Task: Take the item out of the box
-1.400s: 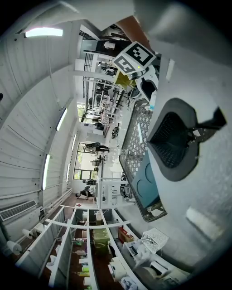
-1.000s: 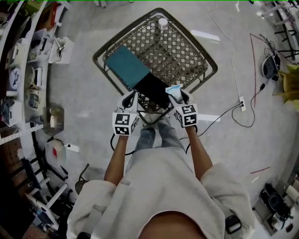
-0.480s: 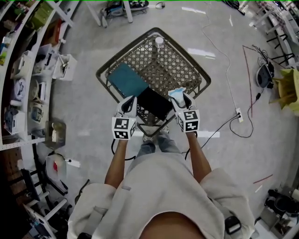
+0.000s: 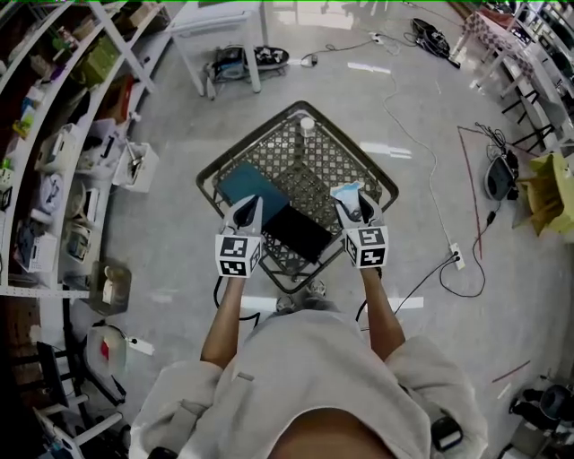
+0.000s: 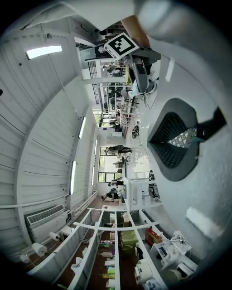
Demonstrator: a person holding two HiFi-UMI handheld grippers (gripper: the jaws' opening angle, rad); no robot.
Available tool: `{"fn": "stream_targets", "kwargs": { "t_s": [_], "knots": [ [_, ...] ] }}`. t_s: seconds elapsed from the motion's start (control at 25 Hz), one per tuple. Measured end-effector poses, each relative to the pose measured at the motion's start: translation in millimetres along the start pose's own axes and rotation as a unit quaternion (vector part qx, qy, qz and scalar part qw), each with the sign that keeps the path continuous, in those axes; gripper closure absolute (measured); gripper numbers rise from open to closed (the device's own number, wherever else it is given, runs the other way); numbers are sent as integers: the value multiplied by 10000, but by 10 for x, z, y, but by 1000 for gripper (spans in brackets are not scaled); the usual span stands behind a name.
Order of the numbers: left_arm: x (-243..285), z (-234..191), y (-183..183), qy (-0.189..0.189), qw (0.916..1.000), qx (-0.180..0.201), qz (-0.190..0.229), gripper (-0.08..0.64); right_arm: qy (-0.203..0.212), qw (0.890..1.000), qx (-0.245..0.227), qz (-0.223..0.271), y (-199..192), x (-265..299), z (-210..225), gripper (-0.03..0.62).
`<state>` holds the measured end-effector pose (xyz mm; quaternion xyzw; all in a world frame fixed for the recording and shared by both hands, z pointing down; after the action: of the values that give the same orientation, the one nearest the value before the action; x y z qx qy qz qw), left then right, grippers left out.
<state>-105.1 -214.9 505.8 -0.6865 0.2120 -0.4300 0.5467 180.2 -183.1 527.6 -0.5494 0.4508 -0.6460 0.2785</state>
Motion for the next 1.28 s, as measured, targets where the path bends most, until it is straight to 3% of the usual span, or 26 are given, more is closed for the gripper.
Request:
{"fn": "stream_targets", "kwargs": {
  "t_s": [0.52, 1.28],
  "knots": [
    [-87, -27, 562, 87, 9979, 224, 595, 554, -285, 9970, -268, 672, 572, -233, 92, 370],
    [-98, 7, 599, 189, 9976, 200, 631, 554, -293, 9964, -270, 747, 599, -263, 125, 370]
  ]
}}
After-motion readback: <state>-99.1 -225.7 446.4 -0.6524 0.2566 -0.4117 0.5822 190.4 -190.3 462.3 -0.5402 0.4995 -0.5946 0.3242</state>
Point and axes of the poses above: the fingertips, and each gripper's own axes: x forward along the fingers, z to its right, y out of its top, the point moved 8 cm from there along -x, backward along the fingers, and after that the axes turned 7 degrees about -z, right-handed, at the moved point
